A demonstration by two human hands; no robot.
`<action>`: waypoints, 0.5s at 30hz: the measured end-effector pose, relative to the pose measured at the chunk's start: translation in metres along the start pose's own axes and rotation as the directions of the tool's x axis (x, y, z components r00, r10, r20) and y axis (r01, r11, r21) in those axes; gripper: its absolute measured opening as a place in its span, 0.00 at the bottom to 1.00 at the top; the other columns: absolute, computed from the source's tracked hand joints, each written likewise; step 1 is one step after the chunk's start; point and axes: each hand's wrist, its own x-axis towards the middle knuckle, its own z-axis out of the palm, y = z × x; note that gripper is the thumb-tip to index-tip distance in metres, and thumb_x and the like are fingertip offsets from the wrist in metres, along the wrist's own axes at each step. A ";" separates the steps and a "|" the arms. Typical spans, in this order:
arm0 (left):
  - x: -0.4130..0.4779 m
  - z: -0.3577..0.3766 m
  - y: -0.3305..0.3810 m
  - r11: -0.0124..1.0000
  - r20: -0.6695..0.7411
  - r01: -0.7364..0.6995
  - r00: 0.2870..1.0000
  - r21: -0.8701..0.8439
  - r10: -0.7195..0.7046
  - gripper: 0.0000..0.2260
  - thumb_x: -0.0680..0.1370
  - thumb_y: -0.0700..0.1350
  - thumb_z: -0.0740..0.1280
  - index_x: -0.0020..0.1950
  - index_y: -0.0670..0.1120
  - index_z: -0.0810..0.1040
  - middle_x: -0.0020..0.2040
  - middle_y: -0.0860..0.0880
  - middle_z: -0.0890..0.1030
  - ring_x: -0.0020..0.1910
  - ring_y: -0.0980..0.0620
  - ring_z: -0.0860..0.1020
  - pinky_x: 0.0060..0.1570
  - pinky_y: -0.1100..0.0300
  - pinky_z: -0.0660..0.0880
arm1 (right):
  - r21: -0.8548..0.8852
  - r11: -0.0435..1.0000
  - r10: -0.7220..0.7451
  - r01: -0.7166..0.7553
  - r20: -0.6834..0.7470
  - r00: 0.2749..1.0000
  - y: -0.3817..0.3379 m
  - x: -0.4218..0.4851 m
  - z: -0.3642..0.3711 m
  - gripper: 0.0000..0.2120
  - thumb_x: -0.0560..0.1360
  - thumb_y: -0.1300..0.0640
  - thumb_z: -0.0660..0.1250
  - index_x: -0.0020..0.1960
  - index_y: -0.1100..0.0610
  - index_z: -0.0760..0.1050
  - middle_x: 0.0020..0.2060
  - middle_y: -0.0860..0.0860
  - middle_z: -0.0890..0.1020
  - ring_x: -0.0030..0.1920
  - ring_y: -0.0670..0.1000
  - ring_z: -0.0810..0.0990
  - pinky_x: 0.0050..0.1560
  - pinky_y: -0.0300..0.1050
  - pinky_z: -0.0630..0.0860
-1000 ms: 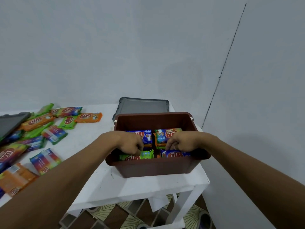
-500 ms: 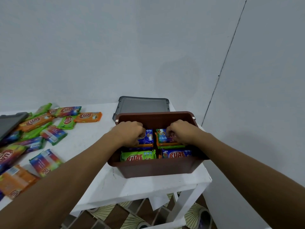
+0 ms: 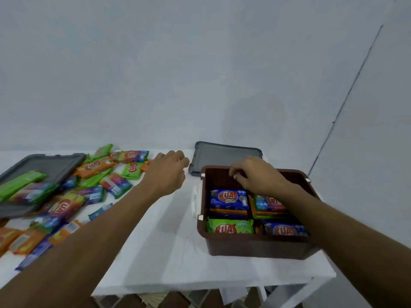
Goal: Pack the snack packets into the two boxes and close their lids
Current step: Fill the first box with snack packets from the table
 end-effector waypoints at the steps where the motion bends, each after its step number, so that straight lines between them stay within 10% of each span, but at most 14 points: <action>1: -0.009 0.003 -0.017 0.999 0.058 0.038 0.998 0.001 -0.038 0.10 0.76 0.43 0.64 0.57 0.45 0.78 0.56 0.46 0.77 0.53 0.44 0.75 0.48 0.50 0.70 | 0.000 1.000 -0.021 0.021 -0.017 1.000 -0.008 0.011 0.002 0.08 0.76 0.56 0.64 0.51 0.50 0.81 0.47 0.46 0.83 0.50 0.47 0.77 0.49 0.51 0.77; 5: -0.051 0.021 -0.090 0.985 0.259 0.169 0.950 0.040 -0.174 0.17 0.76 0.42 0.63 0.65 0.49 0.74 0.68 0.49 0.70 0.65 0.47 0.70 0.53 0.53 0.70 | 0.060 0.994 -0.093 0.095 -0.050 0.994 -0.058 0.060 0.015 0.08 0.76 0.58 0.64 0.51 0.53 0.81 0.49 0.49 0.82 0.51 0.49 0.75 0.52 0.51 0.75; 10: -0.082 0.039 -0.163 0.979 0.461 0.056 0.876 0.199 -0.143 0.24 0.77 0.39 0.65 0.72 0.53 0.68 0.74 0.51 0.63 0.70 0.47 0.65 0.62 0.51 0.69 | -0.108 0.992 -0.031 0.070 0.328 0.944 -0.122 0.123 0.051 0.15 0.79 0.49 0.62 0.65 0.46 0.73 0.62 0.49 0.75 0.63 0.52 0.70 0.62 0.53 0.71; 15: -0.085 0.068 -0.210 0.999 0.509 0.051 0.860 0.008 -0.048 0.30 0.75 0.42 0.67 0.76 0.53 0.63 0.72 0.50 0.66 0.69 0.48 0.67 0.62 0.51 0.71 | -0.147 0.988 0.105 -0.045 0.437 0.893 -0.157 0.166 0.110 0.25 0.78 0.54 0.61 0.75 0.48 0.62 0.73 0.53 0.66 0.70 0.55 0.65 0.67 0.55 0.67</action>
